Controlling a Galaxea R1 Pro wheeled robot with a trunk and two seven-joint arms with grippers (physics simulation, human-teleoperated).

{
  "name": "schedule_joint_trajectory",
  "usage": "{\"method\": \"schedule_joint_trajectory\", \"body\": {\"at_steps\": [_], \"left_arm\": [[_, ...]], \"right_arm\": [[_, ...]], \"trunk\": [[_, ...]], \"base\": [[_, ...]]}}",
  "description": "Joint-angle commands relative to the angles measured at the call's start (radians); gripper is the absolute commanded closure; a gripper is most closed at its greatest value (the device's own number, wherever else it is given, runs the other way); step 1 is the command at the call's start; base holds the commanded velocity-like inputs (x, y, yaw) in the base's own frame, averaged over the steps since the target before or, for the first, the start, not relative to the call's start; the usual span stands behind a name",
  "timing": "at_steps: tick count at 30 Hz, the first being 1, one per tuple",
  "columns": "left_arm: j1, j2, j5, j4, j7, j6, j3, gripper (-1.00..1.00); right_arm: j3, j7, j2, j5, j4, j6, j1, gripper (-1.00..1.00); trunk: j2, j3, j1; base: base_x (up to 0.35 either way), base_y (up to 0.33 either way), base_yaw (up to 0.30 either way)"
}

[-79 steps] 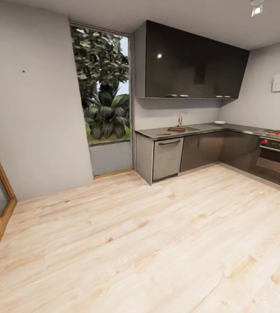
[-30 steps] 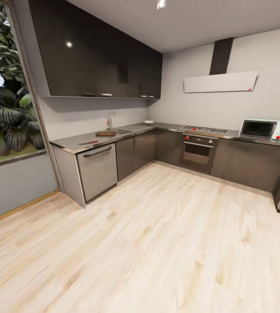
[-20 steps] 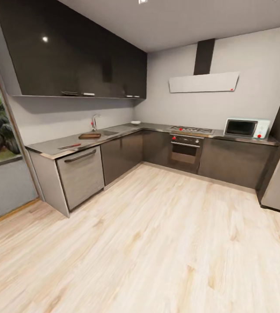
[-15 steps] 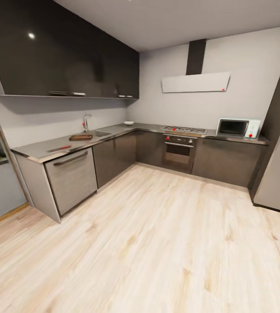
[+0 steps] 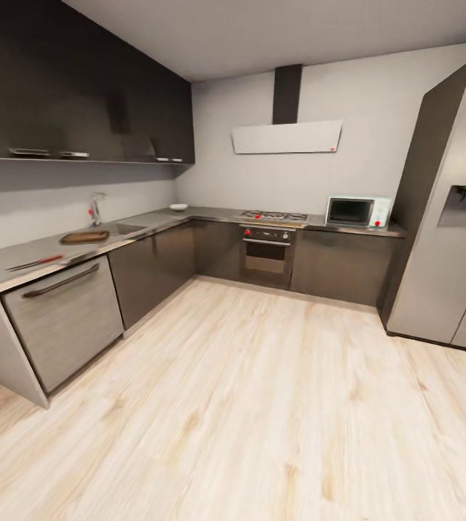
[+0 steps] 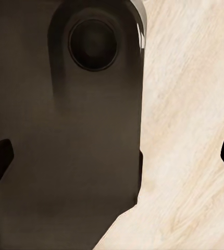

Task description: In the kitchen, take the Vidalia onion out of the sink, dice it on the chopping board with the paring knife, put the diced onion into the bowl on the countertop, then place both the paring knife and the chopping board into the sink.

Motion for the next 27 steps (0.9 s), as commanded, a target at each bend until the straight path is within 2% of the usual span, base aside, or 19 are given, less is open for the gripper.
{"method": "schedule_joint_trajectory", "body": {"at_steps": [1, 8, 12, 15, 27], "left_arm": [[0.001, 0.006, 0.001, -0.085, 0.000, 0.038, 0.005, -1.00], [0.001, 0.009, 0.001, -0.174, -0.001, 0.055, 0.042, -1.00], [0.001, 0.004, 0.002, -0.175, -0.002, 0.057, 0.055, -1.00], [0.001, -0.013, 0.002, -0.157, -0.003, 0.065, 0.058, -1.00], [0.001, -0.016, 0.001, -0.149, -0.004, 0.087, 0.059, -1.00]], "right_arm": [[0.000, 0.000, 0.000, 0.000, 0.000, 0.000, 0.000, -1.00], [0.000, 0.000, 0.000, 0.000, 0.000, 0.000, 0.000, -1.00], [0.000, 0.000, 0.000, 0.000, 0.000, 0.000, -0.001, -1.00], [0.000, 0.000, 0.000, 0.000, 0.000, 0.000, -0.001, -1.00], [0.000, 0.000, 0.000, 0.000, 0.000, -0.001, 0.000, -1.00]], "trunk": [[0.000, -0.001, 0.001], [0.000, -0.001, 0.001], [0.000, -0.001, 0.001], [0.000, -0.001, 0.001], [0.000, -0.006, 0.001]], "base": [[0.115, 0.000, -0.274], [0.059, 0.055, -0.148], [0.137, 0.093, -0.016], [0.211, 0.083, -0.004], [0.307, 0.059, 0.032]]}}
